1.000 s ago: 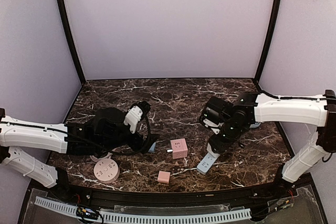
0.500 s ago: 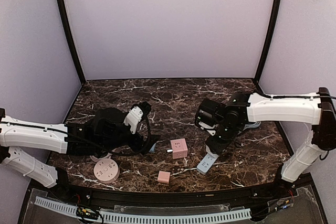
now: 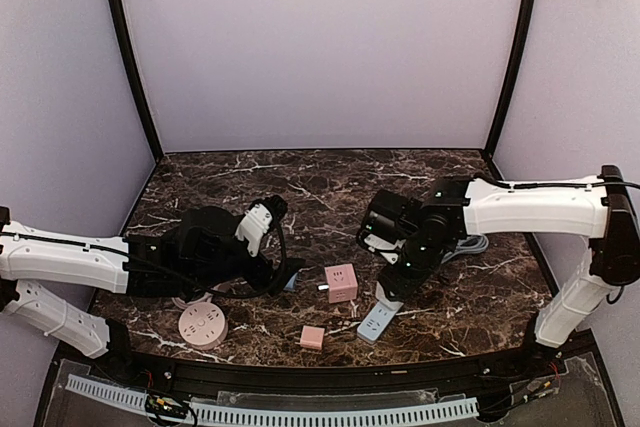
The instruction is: Insert the plug
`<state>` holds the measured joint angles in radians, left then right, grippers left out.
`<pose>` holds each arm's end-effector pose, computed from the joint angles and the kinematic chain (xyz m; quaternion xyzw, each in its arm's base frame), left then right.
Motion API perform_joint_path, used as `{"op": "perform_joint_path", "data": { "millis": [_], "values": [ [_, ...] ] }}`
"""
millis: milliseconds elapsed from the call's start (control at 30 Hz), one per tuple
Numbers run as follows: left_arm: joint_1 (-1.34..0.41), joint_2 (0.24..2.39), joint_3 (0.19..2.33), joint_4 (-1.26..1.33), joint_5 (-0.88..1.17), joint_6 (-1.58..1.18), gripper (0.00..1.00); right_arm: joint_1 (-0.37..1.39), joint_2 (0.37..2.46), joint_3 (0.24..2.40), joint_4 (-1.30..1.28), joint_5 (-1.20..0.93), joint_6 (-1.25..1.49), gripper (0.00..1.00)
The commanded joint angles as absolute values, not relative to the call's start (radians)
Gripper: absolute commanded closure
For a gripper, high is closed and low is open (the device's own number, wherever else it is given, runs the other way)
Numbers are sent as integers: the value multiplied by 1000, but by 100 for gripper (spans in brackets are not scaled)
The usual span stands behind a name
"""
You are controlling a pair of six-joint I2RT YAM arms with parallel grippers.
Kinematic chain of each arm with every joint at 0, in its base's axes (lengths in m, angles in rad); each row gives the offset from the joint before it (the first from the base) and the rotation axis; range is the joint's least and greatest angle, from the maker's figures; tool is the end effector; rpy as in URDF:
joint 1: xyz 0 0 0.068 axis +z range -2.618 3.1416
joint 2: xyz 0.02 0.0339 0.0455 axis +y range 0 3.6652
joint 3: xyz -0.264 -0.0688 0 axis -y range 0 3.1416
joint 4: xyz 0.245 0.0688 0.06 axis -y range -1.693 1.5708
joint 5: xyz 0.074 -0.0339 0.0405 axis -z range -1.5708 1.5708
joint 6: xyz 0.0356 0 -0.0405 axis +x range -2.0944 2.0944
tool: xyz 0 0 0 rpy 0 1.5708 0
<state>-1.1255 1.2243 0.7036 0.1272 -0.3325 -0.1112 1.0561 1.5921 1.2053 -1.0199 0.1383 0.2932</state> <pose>0.1277 -0.2406 0.2507 0.3181 0.7616 -0.2053 0.5260 0.1485 0.2526 0.2328 -0.3649 0.9249 -0.0027 0.1069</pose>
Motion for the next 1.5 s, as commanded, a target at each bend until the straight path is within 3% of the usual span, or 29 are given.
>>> {"op": "perform_joint_path", "data": {
  "millis": [0,733,1467],
  "values": [
    [-1121,1196,687,136,-324,-101,0,1096,1601,1197,-909,-28,311,100],
    [-1121,1215,690,148,-316,-98,0,1097,1655,1142,-939,176,256,100],
    [-1122,1207,686,149,-295,-111,0,1082,1713,1021,-839,82,342,100]
  ]
}}
